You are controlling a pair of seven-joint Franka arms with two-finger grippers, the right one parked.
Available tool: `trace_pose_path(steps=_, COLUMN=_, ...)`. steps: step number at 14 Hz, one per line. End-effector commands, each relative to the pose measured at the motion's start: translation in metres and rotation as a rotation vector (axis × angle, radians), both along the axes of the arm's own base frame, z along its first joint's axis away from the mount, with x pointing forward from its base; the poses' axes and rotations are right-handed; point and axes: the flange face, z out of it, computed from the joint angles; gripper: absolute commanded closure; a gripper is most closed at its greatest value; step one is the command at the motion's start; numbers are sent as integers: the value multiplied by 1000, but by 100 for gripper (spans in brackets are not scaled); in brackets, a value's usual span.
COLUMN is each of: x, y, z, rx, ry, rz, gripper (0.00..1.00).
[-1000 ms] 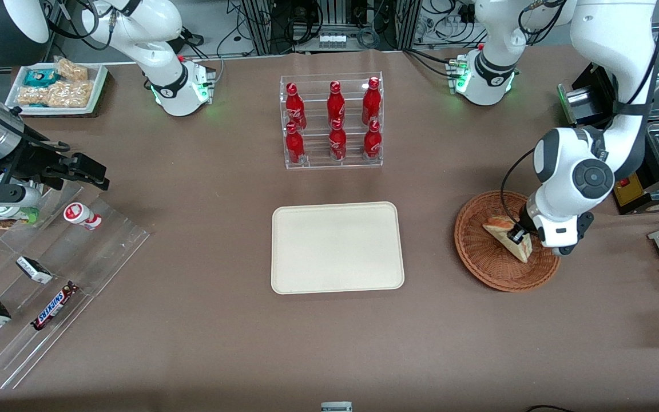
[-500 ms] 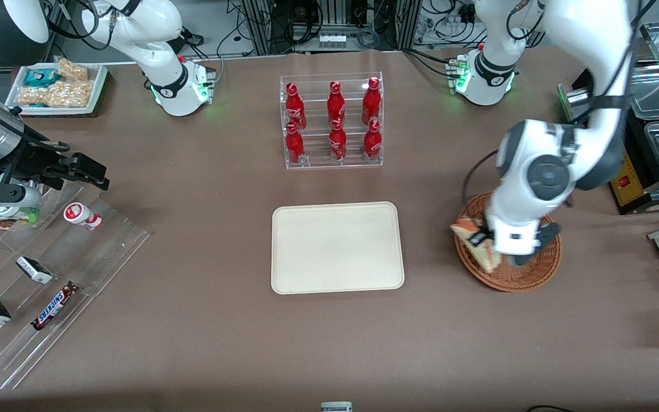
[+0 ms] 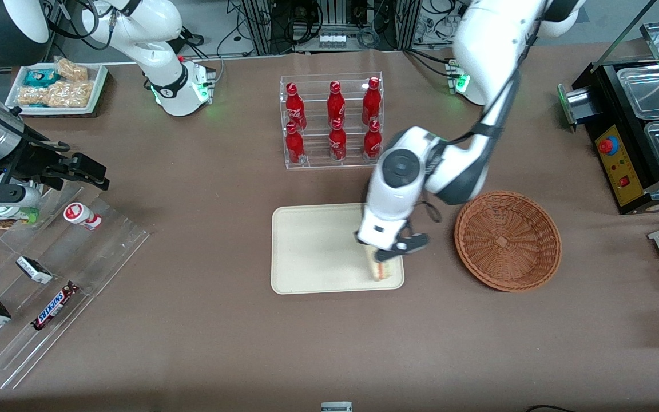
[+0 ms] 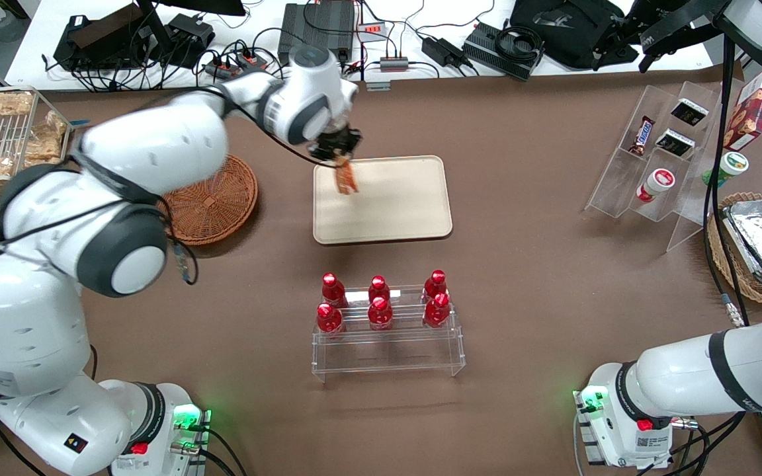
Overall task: Place sandwich from basket to tray
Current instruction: 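Lift the sandwich out of the basket and carry it over the cream tray, then lower the sandwich onto the tray and open the left gripper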
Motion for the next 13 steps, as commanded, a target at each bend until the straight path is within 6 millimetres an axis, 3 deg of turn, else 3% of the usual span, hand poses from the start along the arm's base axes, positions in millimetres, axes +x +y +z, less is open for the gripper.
trace_pose_path(steps=1, x=-7, y=-48, z=-18, rx=-10, ry=-50, rz=-90, gripper=98)
trace_pose_path(steps=3, x=-14, y=-67, z=-37, rx=-6, ry=-39, rz=-110, gripper=98)
trace_pose_path(steps=8, x=-19, y=-65, z=-55, rx=22, ry=-16, rz=-183, gripper=96)
trace_pose_path(steps=9, x=-19, y=-65, z=-58, rx=25, ry=-12, rz=-186, gripper=92)
trace_pose_path(steps=10, x=-21, y=-65, z=-63, rx=29, ry=-5, rz=-184, gripper=75)
trace_pose_path(steps=12, x=-23, y=-68, z=-55, rx=20, ry=-12, rz=-186, gripper=0)
trace_pose_path(steps=13, x=-24, y=-71, z=-39, rx=10, ry=-26, rz=-191, gripper=0)
